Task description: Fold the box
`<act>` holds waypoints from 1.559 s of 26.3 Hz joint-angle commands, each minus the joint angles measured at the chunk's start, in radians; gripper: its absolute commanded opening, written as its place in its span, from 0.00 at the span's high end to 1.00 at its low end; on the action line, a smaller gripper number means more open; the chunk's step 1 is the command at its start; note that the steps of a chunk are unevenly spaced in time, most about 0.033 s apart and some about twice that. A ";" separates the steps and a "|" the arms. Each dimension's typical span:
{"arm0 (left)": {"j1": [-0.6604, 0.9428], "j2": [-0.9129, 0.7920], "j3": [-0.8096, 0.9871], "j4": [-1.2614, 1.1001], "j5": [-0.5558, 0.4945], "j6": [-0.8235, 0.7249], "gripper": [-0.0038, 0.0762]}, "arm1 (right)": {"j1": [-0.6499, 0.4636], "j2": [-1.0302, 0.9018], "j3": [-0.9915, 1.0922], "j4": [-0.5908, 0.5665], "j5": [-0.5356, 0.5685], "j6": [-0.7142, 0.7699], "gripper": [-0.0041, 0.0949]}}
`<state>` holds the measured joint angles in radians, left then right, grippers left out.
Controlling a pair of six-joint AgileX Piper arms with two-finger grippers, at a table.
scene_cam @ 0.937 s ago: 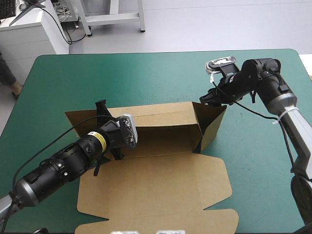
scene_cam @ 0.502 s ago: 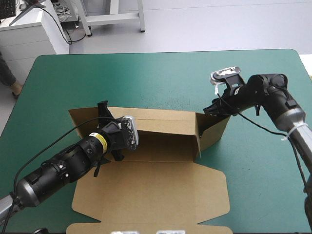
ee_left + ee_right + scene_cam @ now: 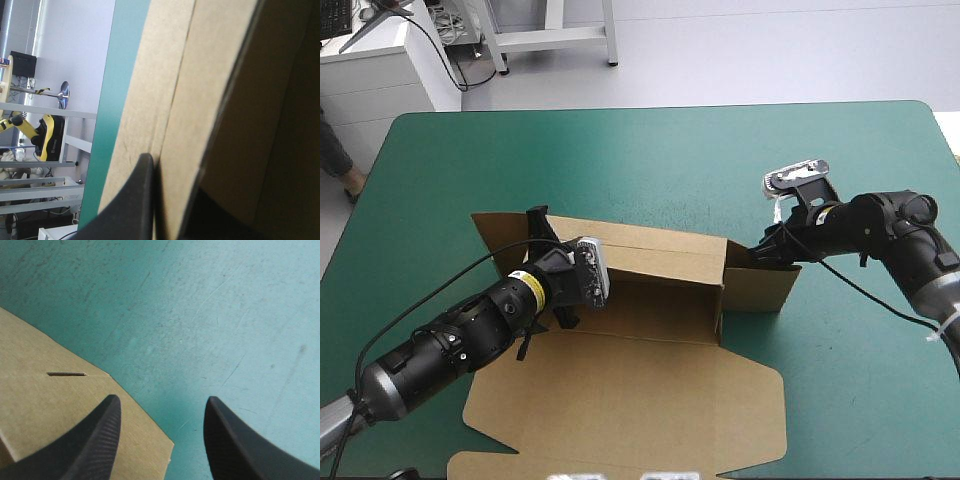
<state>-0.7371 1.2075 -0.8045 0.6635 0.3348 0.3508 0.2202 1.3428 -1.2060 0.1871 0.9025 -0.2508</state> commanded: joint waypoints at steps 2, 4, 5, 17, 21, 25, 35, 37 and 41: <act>0.000 0.053 0.037 -0.027 0.154 -0.177 0.96 | 0.002 -0.031 -0.105 -0.111 -0.011 0.077 0.48; 0.000 0.053 0.037 0.056 0.154 -0.256 0.96 | 0.002 -0.031 -0.146 -0.113 -0.005 0.075 0.48; 0.000 0.053 0.037 0.097 0.154 -0.300 0.96 | 0.002 -0.031 -0.162 -0.113 -0.005 0.072 0.48; 0.000 0.053 0.036 0.185 0.163 -0.398 0.96 | 0.002 0.106 -0.272 -0.004 0.252 0.023 0.48; 0.000 0.053 0.036 0.185 0.163 -0.398 0.96 | 0.002 0.042 -0.152 -0.006 0.253 0.019 0.48; 0.000 0.053 0.036 0.185 0.163 -0.397 0.96 | 0.002 -0.059 -0.014 0.032 0.186 0.019 0.48; 0.000 0.053 0.036 0.185 0.154 -0.397 0.96 | 0.017 -0.262 0.264 0.300 -0.030 -0.125 0.48; 0.000 0.053 0.036 0.185 0.154 -0.397 0.96 | 0.044 -0.264 0.279 0.302 -0.027 -0.125 0.48; 0.000 0.053 0.036 0.185 0.154 -0.397 0.96 | 0.125 -0.264 0.286 0.302 -0.036 -0.125 0.48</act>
<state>-0.7418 1.2389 -0.7982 0.9595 0.3169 0.0086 0.3021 1.1015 -0.8993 0.4533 0.9156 -0.3615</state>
